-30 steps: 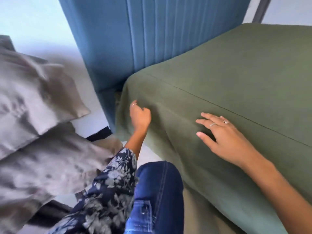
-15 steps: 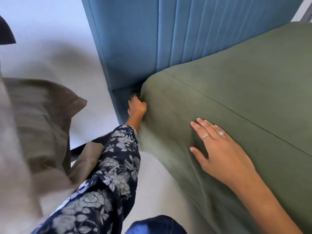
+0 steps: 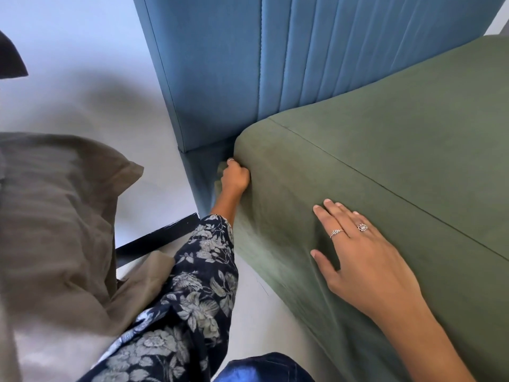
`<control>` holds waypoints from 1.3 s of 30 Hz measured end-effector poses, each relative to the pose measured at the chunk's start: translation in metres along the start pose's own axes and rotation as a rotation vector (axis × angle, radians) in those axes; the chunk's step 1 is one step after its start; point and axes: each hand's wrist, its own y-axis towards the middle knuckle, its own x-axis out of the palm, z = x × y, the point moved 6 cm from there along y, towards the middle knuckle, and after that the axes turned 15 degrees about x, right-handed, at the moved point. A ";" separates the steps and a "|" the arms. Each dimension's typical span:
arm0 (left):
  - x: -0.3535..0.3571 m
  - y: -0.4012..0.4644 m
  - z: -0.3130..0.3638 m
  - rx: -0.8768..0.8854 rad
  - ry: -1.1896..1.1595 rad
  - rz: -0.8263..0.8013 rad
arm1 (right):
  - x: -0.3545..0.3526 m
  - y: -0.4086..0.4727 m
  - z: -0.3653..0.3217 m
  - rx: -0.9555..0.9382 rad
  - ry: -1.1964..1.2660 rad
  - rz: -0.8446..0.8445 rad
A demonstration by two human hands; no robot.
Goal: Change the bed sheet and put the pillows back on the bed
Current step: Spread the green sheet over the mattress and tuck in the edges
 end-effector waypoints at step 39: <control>0.015 -0.107 -0.002 0.161 -0.075 -0.043 | 0.036 -0.063 -0.026 0.161 0.578 -0.305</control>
